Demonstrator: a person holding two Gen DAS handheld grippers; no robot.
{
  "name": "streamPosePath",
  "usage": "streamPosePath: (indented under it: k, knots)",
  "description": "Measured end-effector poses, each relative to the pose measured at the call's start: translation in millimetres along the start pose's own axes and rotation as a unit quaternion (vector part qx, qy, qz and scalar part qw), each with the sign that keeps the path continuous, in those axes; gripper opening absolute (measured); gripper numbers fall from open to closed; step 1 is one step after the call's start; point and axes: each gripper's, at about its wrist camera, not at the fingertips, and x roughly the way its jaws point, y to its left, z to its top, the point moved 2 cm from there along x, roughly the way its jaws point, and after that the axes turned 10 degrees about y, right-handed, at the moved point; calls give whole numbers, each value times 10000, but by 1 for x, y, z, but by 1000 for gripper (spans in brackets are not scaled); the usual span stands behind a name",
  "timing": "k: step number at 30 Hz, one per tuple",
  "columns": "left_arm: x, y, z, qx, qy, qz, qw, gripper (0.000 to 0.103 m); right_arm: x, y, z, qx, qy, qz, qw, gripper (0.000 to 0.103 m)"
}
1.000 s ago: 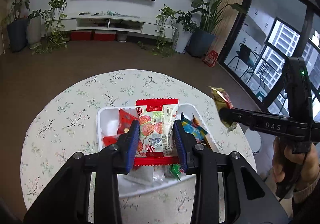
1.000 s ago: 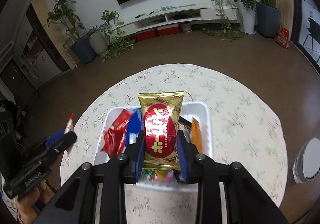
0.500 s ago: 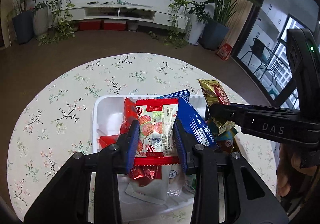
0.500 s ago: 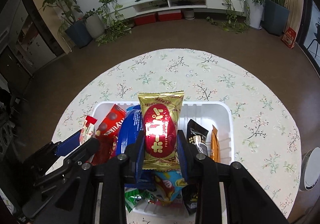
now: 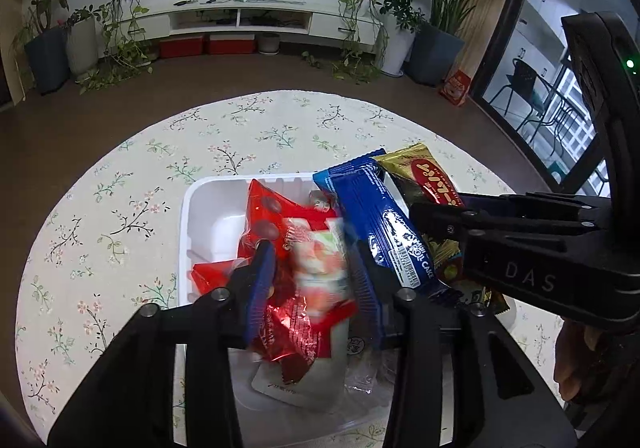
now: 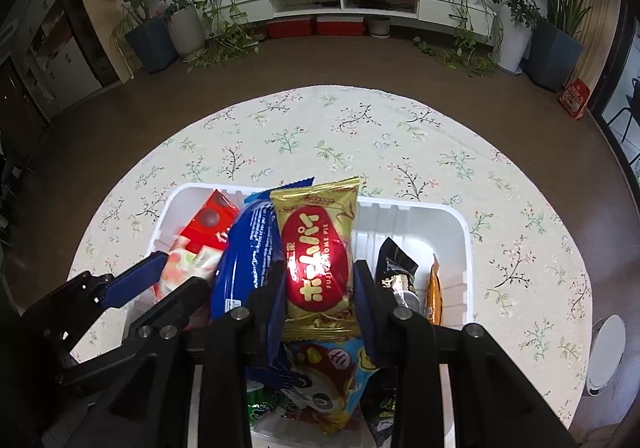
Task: Organize snacks
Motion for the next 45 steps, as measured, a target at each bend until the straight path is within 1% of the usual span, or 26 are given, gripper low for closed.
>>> streamPosePath:
  k: [2, 4, 6, 8, 10, 12, 14, 16, 19, 22, 23, 24, 25, 27, 28, 29, 30, 32, 34, 35, 36, 37, 39, 40, 42, 45]
  knots:
    - [-1, 0, -1, -35, 8, 1, 10000, 49, -2, 0, -1, -18, 3, -37, 10000, 36]
    - [-6, -1, -1, -53, 17, 23, 10000, 49, -3, -1, -2, -40, -5, -46, 10000, 36]
    - [-5, 0, -2, -77, 11, 17, 10000, 49, -5, -2, -3, -44, 0, -52, 10000, 38]
    - [-5, 0, -2, -71, -2, 29, 10000, 49, -7, -2, -3, -44, -11, -47, 10000, 42]
    - [-7, 0, -2, -59, -22, 47, 10000, 50, -10, -3, -3, -23, -32, -40, 10000, 43]
    - [-10, -1, -3, -60, -76, 81, 9999, 56, -14, -6, -4, 20, -61, -28, 10000, 47]
    - [-15, 0, -3, -88, -136, 113, 9998, 60, -17, -8, -5, 58, -83, -20, 9999, 53]
    - [-18, 1, -4, -119, -182, 139, 9997, 63, -19, -10, -7, 102, -99, -15, 9999, 55]
    - [-20, 3, -8, -160, -216, 200, 9994, 72, -23, -13, -10, 182, -140, 39, 9997, 66]
    - [-27, 7, -15, -230, -321, 261, 9989, 87, -28, -18, -14, 210, -196, 80, 9996, 67]
    - [-31, 9, -18, -269, -352, 274, 9986, 95, -31, -20, -16, 226, -235, 100, 9994, 67]
    - [-34, 11, -21, -311, -403, 290, 9983, 101, -35, -24, -19, 267, -288, 130, 9991, 67]
    - [-39, 13, -25, -357, -484, 301, 9977, 103, -39, -27, -21, 325, -331, 159, 9988, 67]
    - [-50, 16, -31, -409, -601, 354, 9967, 103, -50, -36, -29, 488, -465, 284, 9973, 67]
    - [-55, 18, -35, -426, -622, 439, 9962, 103, -55, -39, -33, 537, -542, 319, 9966, 68]
    - [-61, 18, -40, -421, -640, 498, 9958, 103, -63, -41, -39, 570, -656, 353, 9956, 71]
    - [-66, 17, -45, -405, -671, 476, 9958, 103, -69, -42, -45, 575, -760, 379, 9947, 73]
    - [-83, 14, -59, -348, -819, 414, 9952, 103, -84, -41, -62, 543, -1014, 384, 9926, 82]
    - [-100, 5, -73, -237, -955, 503, 9939, 103, -96, -39, -80, 537, -1198, 402, 9905, 86]
    - [-110, -3, -80, -118, -1031, 660, 9924, 103, -101, -38, -89, 522, -1266, 435, 9896, 88]
    - [-120, -12, -89, 12, -1126, 936, 9892, 103, -107, -36, -101, 509, -1355, 425, 9886, 88]
    - [-129, -22, -96, 76, -1217, 1207, 9852, 103, -112, -35, -110, 505, -1433, 386, 9876, 89]
    - [-149, -38, -113, 121, -1434, 1775, 9736, 103, -124, -32, -129, 501, -1608, 349, 9851, 90]
    - [-160, -43, -124, 120, -1509, 1868, 9707, 103, -131, -30, -139, 501, -1689, 348, 9837, 90]
    - [-178, -49, -139, 46, -1604, 1680, 9726, 103, -143, -29, -156, 528, -1825, 294, 9814, 91]
    - [-204, -50, -164, -327, -1614, 1384, 9766, 103, -165, -28, -182, 552, -2022, 166, 9776, 91]
